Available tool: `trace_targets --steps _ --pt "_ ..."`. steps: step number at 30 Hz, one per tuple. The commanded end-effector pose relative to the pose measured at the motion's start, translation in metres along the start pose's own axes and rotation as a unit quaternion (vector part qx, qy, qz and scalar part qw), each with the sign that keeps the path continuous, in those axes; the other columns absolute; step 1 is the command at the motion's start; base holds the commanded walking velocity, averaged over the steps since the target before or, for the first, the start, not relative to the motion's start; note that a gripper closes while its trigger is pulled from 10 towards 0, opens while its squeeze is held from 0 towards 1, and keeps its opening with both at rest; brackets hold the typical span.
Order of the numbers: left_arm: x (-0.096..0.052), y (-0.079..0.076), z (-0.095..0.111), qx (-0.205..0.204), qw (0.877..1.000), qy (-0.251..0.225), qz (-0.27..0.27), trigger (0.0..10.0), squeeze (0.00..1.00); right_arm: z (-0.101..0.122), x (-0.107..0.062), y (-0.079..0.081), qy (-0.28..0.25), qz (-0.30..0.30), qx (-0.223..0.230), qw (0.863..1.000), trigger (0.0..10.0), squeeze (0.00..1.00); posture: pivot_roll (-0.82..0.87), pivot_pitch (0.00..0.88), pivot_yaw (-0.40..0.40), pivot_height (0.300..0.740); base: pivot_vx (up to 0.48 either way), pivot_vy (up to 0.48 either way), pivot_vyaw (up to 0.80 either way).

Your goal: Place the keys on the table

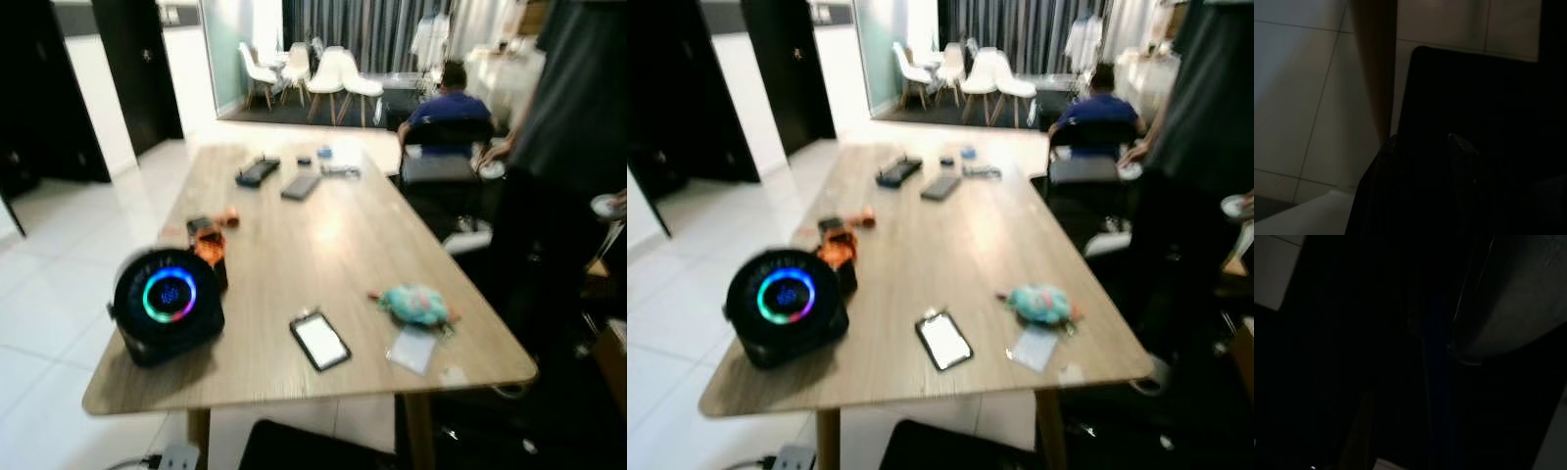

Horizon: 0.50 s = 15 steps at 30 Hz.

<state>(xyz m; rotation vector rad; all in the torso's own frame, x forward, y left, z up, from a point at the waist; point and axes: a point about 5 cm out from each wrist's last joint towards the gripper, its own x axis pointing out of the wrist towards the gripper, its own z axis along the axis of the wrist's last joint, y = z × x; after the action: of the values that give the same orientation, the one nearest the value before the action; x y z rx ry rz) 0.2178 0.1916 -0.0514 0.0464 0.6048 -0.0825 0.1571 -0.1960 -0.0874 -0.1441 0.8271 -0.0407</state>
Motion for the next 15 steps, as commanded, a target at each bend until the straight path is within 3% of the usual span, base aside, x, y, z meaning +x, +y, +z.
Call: trace_targets --steps 1,15 --pt "-0.0046 0.0034 -0.0099 -0.004 1.000 0.016 0.008 10.0 0.00 0.0000 -0.0001 0.0015 -0.001 0.000 0.008 1.000 10.0 0.00 0.02 0.076 0.032 0.740 0.000 0.000 0.00" --pt "-0.0061 0.0035 -0.0120 -0.004 1.000 0.017 0.006 10.0 0.00 -0.0029 -0.0010 0.0019 0.005 0.002 0.005 1.000 10.0 0.00 0.02 0.081 0.031 0.740 0.000 0.000 0.00"
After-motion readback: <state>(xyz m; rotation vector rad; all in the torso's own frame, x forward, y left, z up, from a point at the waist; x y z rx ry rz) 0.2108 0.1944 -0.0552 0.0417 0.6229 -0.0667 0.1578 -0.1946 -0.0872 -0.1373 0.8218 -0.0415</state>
